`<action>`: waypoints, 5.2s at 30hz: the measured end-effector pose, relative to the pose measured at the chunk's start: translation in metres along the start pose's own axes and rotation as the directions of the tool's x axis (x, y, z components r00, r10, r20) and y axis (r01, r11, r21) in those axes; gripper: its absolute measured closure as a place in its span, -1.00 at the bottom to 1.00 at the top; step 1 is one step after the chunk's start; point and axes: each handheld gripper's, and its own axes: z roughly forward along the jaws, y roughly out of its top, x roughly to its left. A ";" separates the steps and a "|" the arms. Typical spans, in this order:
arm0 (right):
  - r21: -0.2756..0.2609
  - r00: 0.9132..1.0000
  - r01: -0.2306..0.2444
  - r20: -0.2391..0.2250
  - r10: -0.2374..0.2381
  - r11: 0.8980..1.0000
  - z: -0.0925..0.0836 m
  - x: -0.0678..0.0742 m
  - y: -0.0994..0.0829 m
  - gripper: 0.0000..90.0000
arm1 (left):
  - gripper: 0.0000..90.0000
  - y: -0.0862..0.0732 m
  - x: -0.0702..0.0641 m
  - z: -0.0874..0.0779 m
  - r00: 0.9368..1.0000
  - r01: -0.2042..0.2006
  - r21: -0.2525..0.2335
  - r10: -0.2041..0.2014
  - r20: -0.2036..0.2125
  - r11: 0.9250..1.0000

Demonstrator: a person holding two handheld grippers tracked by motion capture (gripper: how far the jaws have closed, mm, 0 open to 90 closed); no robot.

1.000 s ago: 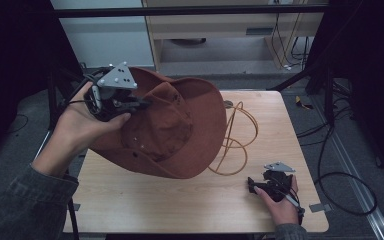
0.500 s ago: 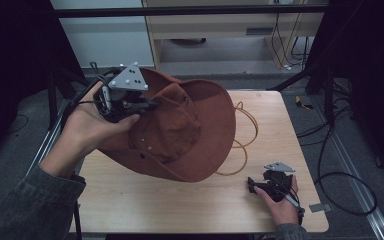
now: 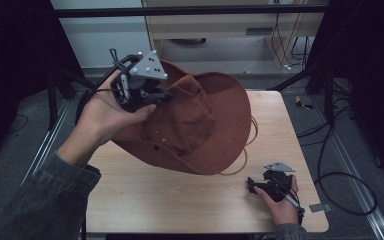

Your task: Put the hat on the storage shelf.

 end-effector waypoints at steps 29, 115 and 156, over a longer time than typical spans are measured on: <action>0.002 1.000 0.001 -0.001 -0.001 1.000 0.000 0.000 0.000 -0.99 | 0.97 0.052 -0.004 0.060 1.000 -0.007 -0.005 0.007 0.020 1.000; -0.004 1.000 0.031 -0.003 -0.031 1.000 0.000 -0.002 0.000 -0.99 | 0.91 0.067 -0.028 0.157 0.992 -0.039 0.051 0.033 0.122 0.998; -0.001 0.999 0.030 0.012 -0.030 1.000 0.000 -0.002 0.000 -0.99 | 0.24 0.064 -0.034 0.149 0.995 -0.008 -0.011 0.009 0.097 1.000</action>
